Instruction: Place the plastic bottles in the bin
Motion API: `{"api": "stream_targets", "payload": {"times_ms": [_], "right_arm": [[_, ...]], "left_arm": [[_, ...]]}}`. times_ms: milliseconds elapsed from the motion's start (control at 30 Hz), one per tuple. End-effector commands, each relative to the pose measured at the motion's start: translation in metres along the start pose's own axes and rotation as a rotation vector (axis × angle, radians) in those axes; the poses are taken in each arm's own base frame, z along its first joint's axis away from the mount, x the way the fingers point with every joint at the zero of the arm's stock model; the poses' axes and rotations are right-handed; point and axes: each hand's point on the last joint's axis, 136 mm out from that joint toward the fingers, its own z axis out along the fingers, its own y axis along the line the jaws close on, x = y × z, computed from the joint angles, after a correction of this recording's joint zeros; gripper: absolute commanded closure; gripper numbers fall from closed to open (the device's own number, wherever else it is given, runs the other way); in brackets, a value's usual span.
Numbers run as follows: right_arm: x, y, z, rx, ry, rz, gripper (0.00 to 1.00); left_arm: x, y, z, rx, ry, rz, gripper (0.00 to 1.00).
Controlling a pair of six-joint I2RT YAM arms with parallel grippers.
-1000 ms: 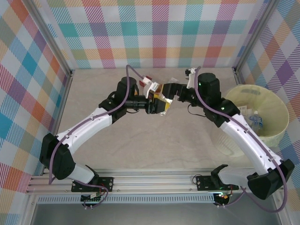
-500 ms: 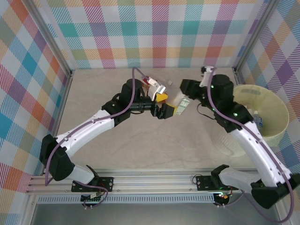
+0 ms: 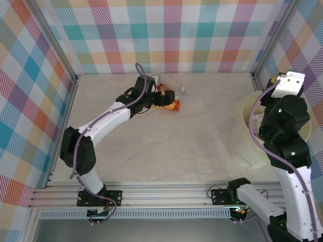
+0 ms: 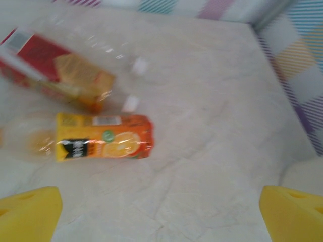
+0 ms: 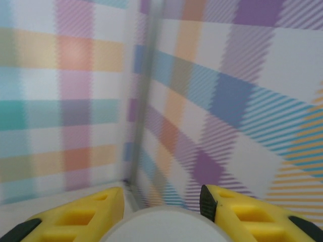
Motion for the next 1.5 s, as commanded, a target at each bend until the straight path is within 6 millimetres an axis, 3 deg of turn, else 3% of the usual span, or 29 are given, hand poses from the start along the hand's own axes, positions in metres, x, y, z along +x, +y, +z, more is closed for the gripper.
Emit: {"api": "stream_targets", "payload": {"times_ms": [0, 167, 267, 300, 400, 500, 633, 767, 867, 1067, 1267, 1467], "right_arm": [[0.021, 0.007, 0.02, 0.038, 0.101, -0.12, 0.57], [0.055, 0.048, 0.032, -0.126, 0.318, -0.058, 0.4], [0.076, 0.051, 0.031, -0.117, 0.482, -0.087, 0.22], [0.079, 0.048, 0.031, -0.093, 0.518, -0.096, 0.15], [0.067, 0.051, 0.03, -0.111, 0.499, -0.052, 0.13], [0.049, 0.106, 0.019, -0.384, 0.451, 0.007, 0.12], [0.047, 0.225, -0.017, -0.85, 0.414, -0.119, 0.07], [0.069, 0.327, -0.045, -1.157, 0.398, -0.227, 0.05], [0.096, 0.384, -0.051, -1.29, 0.365, -0.309, 0.03], [0.17, 0.459, -0.021, -1.316, 0.383, -0.483, 0.0], [0.229, 0.507, -0.003, -1.348, 0.398, -0.609, 0.0], [0.275, 0.543, 0.01, -1.373, 0.425, -0.694, 0.0]], "left_arm": [[-0.003, 0.045, 0.012, -0.137, 0.019, -0.251, 0.0], [0.007, 0.078, 0.036, -0.176, 0.063, -0.414, 0.0], [0.009, 0.087, 0.037, -0.205, 0.061, -0.425, 0.0], [0.01, 0.089, 0.037, -0.212, 0.061, -0.426, 0.0], [0.008, 0.094, 0.033, -0.225, 0.051, -0.43, 0.0], [0.008, 0.099, 0.031, -0.236, 0.048, -0.438, 0.0], [0.008, 0.102, 0.024, -0.239, 0.031, -0.45, 0.0], [0.012, 0.12, 0.01, -0.297, 0.002, -0.472, 0.0], [0.021, 0.14, -0.004, -0.342, -0.015, -0.515, 0.0], [0.035, 0.167, -0.035, -0.393, -0.041, -0.56, 0.0], [0.049, 0.182, -0.056, -0.439, -0.042, -0.567, 0.0], [0.058, 0.189, -0.067, -0.461, -0.043, -0.573, 0.0]]}}
